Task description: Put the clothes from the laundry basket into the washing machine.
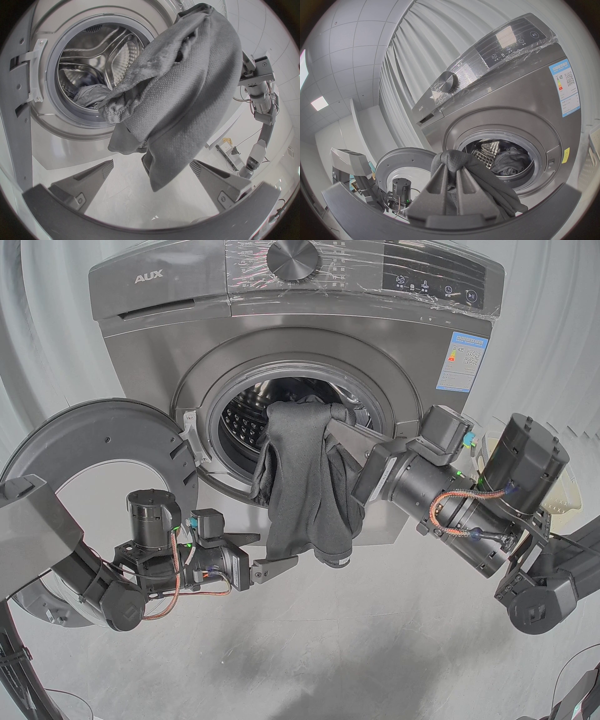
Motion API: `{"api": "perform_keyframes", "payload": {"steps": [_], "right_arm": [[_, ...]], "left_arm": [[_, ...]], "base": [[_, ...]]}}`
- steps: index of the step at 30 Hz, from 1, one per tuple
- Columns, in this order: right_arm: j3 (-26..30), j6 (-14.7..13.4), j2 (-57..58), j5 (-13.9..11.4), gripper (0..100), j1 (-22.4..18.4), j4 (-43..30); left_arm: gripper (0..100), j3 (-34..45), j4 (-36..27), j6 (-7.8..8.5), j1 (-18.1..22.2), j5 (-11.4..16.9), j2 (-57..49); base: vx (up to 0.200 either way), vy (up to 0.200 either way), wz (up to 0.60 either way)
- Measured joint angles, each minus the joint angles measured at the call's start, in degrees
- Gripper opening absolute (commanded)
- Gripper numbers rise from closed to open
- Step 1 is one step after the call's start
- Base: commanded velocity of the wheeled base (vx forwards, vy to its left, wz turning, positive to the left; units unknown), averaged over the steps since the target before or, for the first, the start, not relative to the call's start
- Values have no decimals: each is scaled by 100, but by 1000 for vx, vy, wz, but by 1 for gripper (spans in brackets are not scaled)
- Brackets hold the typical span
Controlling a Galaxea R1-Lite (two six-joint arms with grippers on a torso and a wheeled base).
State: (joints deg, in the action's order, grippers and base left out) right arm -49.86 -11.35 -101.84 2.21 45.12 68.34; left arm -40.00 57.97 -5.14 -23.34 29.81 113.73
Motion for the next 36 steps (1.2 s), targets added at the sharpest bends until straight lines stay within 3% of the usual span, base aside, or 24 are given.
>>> {"api": "perform_keyframes", "payload": {"steps": [8,14,29,30,36], "right_arm": [[9,0,-1,0,0,30,-2],[20,0,-1,4,0,46,0],[28,0,-1,6,0,48,2],[28,0,-1,6,0,48,2],[28,0,-1,9,0,48,2]], "left_arm": [[100,-405,74,-27,0,-88,323],[100,-603,239,-279,-18,-132,521],[100,-645,595,-295,-215,-171,675],[0,-647,606,-293,-219,-173,684],[0,-656,769,-300,-232,-195,734]], "base": [[0,0,0],[0,0,0],[0,0,0],[0,0,0],[0,0,0]]}}
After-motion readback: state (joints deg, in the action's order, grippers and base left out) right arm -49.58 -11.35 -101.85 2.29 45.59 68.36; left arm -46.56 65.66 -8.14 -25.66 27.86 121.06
